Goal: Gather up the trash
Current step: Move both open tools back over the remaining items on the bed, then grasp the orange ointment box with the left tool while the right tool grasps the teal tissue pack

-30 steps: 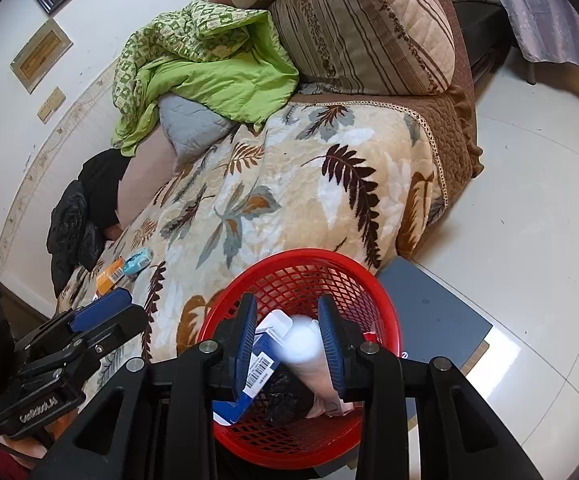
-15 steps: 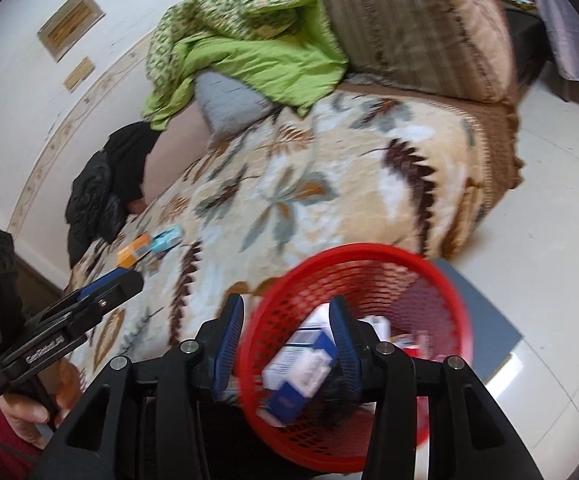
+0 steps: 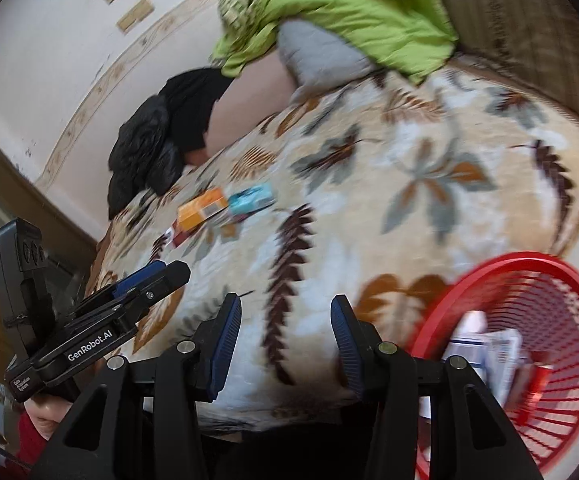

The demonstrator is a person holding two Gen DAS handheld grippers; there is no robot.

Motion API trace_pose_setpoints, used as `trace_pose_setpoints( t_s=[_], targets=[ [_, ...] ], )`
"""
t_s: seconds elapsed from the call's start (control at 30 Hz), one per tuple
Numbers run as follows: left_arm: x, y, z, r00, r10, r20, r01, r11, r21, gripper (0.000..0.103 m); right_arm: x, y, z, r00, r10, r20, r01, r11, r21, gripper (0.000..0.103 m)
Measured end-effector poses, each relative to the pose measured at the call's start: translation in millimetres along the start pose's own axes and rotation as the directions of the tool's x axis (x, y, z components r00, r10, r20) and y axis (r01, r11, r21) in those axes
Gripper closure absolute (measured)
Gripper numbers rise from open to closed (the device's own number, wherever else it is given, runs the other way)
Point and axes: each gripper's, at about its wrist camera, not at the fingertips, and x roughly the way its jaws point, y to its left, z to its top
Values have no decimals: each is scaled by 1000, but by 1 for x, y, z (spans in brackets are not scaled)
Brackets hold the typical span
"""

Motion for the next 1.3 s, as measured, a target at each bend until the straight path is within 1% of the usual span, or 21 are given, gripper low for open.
trace_pose_setpoints(
  t_s=[0.03, 0.1, 0.23, 0.33, 0.37, 0.43, 0.53, 0.57, 0.63, 0.67, 0.73, 0.8, 0.87, 0.9, 0.97, 1.07, 1.13, 1.2, 1.23, 1.27, 1.3],
  targets=[
    [-1, 9, 0, 1000, 16, 4, -16, 1000, 1, 47, 7, 5, 1, 1000, 2, -9, -2, 1000, -5, 53],
    [-2, 33, 2, 998, 58, 16, -58, 998, -1, 39, 24, 17, 5, 999, 19, -34, -19, 1000, -8, 53],
    [2, 88, 18, 994, 108, 19, -108, 994, -27, 38, 46, 32, 11, 998, 37, -58, -37, 999, -5, 53],
    [13, 121, 42, 994, 111, 18, -110, 992, -61, 34, 61, 43, 10, 996, 46, -75, -47, 999, -13, 53],
    [20, 132, 52, 992, 126, 18, -124, 990, -71, 33, 68, 47, 8, 995, 52, -88, -54, 998, -17, 53],
    [32, 146, 68, 992, 124, 14, -123, 990, -75, 30, 77, 51, 5, 992, 60, -107, -63, 998, -27, 53],
    [61, 165, 93, 991, 137, 6, -136, 988, -79, 29, 94, 49, -7, 987, 51, -154, -56, 998, -30, 53],
    [72, 169, 99, 991, 132, -6, -132, 988, -75, 29, 95, 48, -7, 985, 61, -162, -66, 998, -23, 53],
    [100, 182, 112, 989, 141, -40, -144, 987, -76, 29, 92, 48, -4, 988, 83, -133, -88, 996, -29, 51],
    [109, 186, 115, 990, 133, -53, -137, 988, -76, 29, 93, 46, -4, 988, 83, -132, -87, 996, -24, 49],
    [134, 196, 122, 988, 123, -95, -131, 988, -84, 29, 96, 43, -4, 985, 93, -147, -94, 996, -5, 49],
    [154, 201, 127, 984, 125, -124, -134, 988, -71, 29, 97, 41, -4, 984, 99, -149, -100, 995, -1, 49],
    [168, 201, 126, 981, 98, -168, -110, 992, -64, 29, 98, 40, -3, 983, 103, -151, -104, 995, 3, 49],
    [173, 198, 124, 978, 65, -197, -77, 996, -53, 29, 98, 39, -3, 983, 106, -152, -106, 994, 5, 49],
    [175, 186, 118, 974, 20, -224, -22, 1000, -6, 29, 98, 37, -2, 982, 115, -153, -114, 993, 13, 49],
    [174, 160, 103, 967, 40, -250, -9, 992, 127, 29, 97, 32, 0, 978, 140, -153, -135, 990, 45, 49],
    [177, 143, 92, 960, 86, -265, -30, 977, 210, 29, 99, 29, 0, 975, 156, -159, -147, 987, 67, 49],
    [183, 133, 87, 957, 119, -266, -50, 966, 252, 29, 100, 27, 1, 973, 165, -159, -153, 985, 83, 49],
    [186, 132, 85, 957, 141, -252, -74, 963, 258, 29, 99, 27, 1, 974, 165, -157, -154, 985, 83, 49],
    [188, 131, 85, 958, 158, -240, -95, 962, 255, 33, 99, 28, 1, 974, 164, -155, -153, 985, 80, 49],
    [192, 131, 86, 956, 175, -235, -120, 965, 232, 47, 98, 28, 1, 975, 160, -153, -150, 986, 76, 49]
  ],
)
